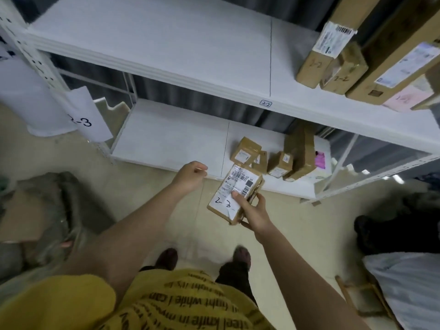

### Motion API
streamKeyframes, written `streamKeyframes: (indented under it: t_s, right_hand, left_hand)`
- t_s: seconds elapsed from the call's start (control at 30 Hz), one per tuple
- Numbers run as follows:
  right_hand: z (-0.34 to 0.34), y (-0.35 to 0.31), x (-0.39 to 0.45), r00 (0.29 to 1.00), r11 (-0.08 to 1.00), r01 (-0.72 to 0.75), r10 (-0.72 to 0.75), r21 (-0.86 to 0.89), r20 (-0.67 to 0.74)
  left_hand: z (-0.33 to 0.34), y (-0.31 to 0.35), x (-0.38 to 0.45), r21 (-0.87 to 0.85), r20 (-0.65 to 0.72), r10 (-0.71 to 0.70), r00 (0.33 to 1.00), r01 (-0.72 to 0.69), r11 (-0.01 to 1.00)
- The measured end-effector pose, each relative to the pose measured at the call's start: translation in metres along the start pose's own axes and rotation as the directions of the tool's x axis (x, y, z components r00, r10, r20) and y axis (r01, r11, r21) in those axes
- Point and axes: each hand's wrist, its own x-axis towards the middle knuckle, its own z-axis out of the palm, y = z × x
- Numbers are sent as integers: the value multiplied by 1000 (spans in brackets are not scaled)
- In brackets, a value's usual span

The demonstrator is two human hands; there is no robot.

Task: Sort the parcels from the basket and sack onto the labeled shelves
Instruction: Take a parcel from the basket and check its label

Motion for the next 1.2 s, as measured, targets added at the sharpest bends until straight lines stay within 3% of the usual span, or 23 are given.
streamKeyframes:
  t_s: [0.23,0.33,0.63,0.9,1.03,1.2]
  right_hand:
    - [-86,-18,85,978,956,-21,81,-293,191]
    - [-111,-28,125,959,917,16,98,-400,264]
    - [-89,-6,223,921,760,141,134,-635,365]
    - [-27,77,347,943,824,156,39,-544,329]
    - [16,122,442,912,858,344,-207,-383,355]
    - [58,172,559,789,813,573,-514,-101,336]
  left_hand:
    - [83,-4,13,-218,-217,-157,963,110,970]
    - [119,-3,13,-223,-255,-212,943,156,962]
    - [152,-29,47,-156,-340,-296,893,257,954]
    - [176,-146,147,-26,-329,-365,871,378,926]
    - [195,-227,240,21,-385,-247,889,276,961]
    - [226,-313,365,37,-466,-39,884,64,997]
